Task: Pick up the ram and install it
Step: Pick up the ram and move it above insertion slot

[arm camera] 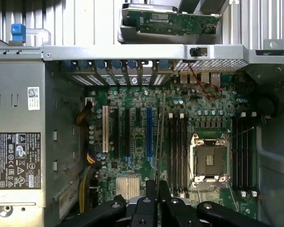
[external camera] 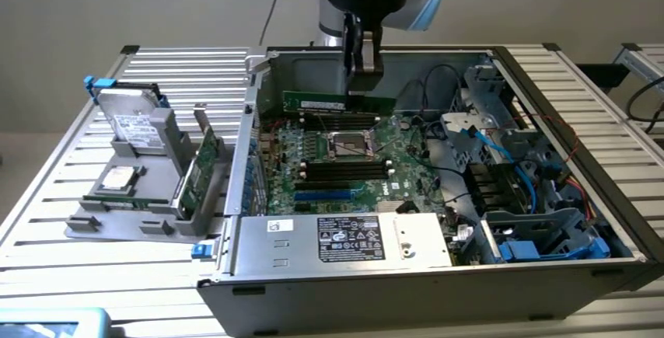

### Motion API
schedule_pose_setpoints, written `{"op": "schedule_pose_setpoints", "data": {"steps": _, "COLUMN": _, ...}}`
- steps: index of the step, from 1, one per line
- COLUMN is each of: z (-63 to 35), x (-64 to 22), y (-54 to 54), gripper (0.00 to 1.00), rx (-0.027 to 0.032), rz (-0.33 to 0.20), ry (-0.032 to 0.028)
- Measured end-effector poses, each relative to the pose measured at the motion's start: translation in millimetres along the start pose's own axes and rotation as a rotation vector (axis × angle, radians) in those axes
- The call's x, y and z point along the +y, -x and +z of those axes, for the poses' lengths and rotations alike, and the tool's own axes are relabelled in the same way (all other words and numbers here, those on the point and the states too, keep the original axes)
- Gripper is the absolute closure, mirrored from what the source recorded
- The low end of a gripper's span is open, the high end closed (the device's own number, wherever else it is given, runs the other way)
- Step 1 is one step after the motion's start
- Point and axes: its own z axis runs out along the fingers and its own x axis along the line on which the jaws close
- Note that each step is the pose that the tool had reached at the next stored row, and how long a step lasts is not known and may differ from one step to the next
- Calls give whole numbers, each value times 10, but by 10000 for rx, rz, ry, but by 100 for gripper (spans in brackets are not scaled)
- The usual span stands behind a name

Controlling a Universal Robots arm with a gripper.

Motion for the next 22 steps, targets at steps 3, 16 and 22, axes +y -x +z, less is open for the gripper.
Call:
{"op": "schedule_pose_setpoints", "data": {"steps": 3, "z": 17, "x": -4, "y": 37, "gripper": 86, "rx": 2, "rz": -133, "ry": 0}}
{"op": "schedule_pose_setpoints", "data": {"steps": 16, "z": 133, "x": -72, "y": 237, "gripper": 86, "rx": 27, "rz": -430, "ry": -45}}
{"op": "schedule_pose_setpoints", "data": {"steps": 22, "z": 164, "x": -82, "y": 311, "gripper": 86, "rx": 52, "rz": -625, "ry": -69}}
